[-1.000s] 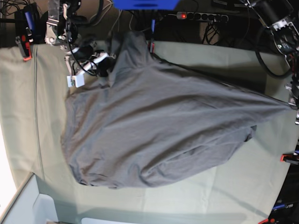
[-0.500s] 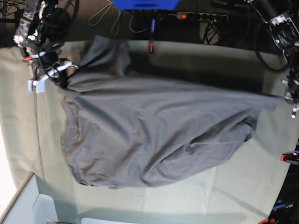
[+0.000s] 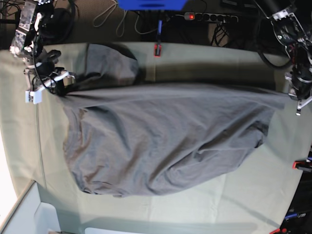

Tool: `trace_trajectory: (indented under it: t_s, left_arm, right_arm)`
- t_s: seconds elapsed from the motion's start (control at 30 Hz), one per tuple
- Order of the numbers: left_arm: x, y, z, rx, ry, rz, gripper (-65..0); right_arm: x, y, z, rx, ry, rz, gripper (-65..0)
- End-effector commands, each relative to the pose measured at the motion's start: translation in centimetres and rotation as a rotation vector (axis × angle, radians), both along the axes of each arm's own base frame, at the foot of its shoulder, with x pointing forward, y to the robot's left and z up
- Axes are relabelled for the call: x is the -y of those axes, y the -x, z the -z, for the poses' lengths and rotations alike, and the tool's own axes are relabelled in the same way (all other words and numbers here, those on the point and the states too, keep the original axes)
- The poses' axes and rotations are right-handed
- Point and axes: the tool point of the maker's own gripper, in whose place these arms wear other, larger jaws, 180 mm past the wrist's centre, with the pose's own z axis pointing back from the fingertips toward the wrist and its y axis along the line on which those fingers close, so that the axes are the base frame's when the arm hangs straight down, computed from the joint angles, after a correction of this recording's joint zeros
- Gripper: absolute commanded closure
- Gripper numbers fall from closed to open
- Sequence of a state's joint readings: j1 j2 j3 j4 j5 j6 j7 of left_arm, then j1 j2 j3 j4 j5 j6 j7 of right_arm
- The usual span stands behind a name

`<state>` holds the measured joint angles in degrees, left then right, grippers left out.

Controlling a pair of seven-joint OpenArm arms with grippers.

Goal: Layout the t-shirt on the table in an organized manner, then fold the t-shirt properly
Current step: 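Pull the grasped shirt edge with the right gripper away from the left gripper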

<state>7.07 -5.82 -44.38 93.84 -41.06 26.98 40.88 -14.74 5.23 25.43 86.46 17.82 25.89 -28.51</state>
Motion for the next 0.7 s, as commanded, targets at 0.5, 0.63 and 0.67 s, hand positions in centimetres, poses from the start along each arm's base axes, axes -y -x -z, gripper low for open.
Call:
trace_trajectory:
  t_s: [0.5, 0.63, 0.67]
  left_arm:
    - [2.1, -5.0, -2.7, 0.084, -0.033, 0.100, 0.0]
    - [4.1, -10.0, -5.1, 0.149, -0.048, 0.189, 0.0]
    - [4.8, -11.6, -5.7, 0.160, -0.050, 0.222, 0.0]
  right_arm:
    - [-0.9, -0.8, -5.3, 0.143, 0.091, -0.186, 0.0]
    - [-0.1, -5.2, -7.6, 0.231, 0.106, -0.183, 0.0]
    - [0.2, -6.5, -8.2, 0.256, 0.104, -0.177, 0.0]
